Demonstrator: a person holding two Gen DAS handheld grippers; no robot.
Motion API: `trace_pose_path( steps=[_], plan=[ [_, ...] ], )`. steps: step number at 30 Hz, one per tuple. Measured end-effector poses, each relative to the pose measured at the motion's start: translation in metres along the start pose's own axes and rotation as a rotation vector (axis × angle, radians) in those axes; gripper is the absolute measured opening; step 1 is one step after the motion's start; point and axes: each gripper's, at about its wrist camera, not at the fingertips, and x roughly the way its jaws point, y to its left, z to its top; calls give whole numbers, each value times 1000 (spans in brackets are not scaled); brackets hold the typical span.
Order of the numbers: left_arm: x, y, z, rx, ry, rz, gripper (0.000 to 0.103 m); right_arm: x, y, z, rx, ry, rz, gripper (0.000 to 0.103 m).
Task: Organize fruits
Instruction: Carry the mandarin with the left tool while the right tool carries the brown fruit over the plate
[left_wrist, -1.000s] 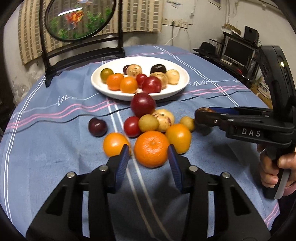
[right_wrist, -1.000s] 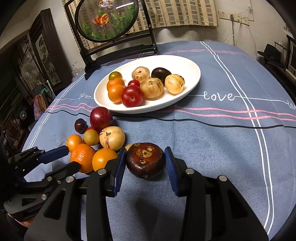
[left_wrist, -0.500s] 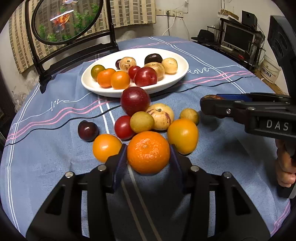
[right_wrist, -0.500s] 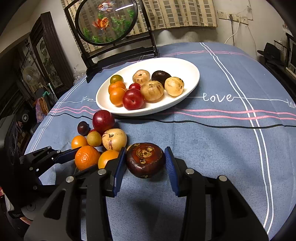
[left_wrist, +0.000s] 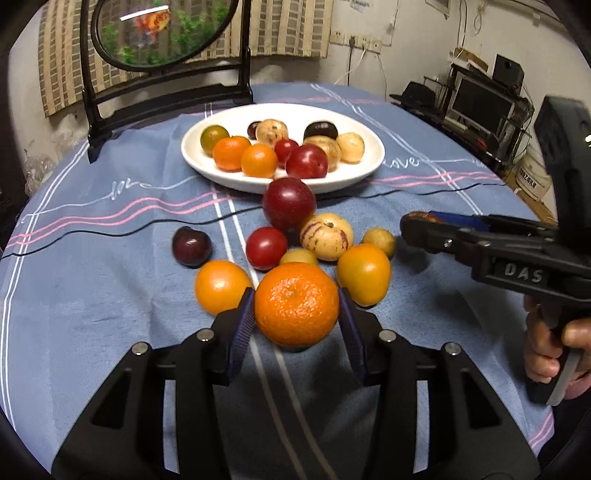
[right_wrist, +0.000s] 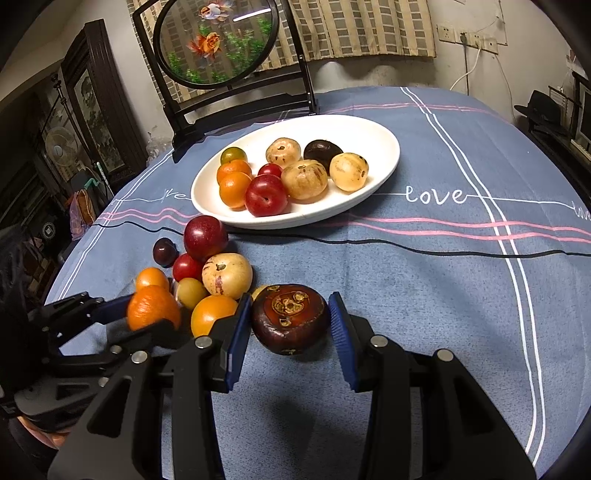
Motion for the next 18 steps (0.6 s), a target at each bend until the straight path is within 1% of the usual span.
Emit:
trace_pose_path(
  steps=[2, 5, 8, 11, 14, 17, 18],
  plan=[
    [-8, -2, 1, 27, -9, -5, 46, -1, 1, 0, 6, 0, 57, 43],
    [-15, -1, 10, 57, -18, -10, 46, -6, 6, 3, -2, -24, 108, 43],
    [-24, 7, 35, 62, -41, -28, 46, -11, 12, 14, -19, -52, 107, 43],
    [-28, 15, 70, 52, -92, -36, 46, -13, 9, 41, -5, -103, 104, 43],
    [-15, 25, 105, 28, -113, -36, 46, -7, 3, 71, 5, -157, 85, 43],
    [10, 34, 132, -10, -94, -43, 46, 9, -3, 94, 12, -174, 66, 43],
    [23, 36, 141, -17, -86, -32, 46, 18, -4, 102, 9, -172, 58, 43]
  ],
)
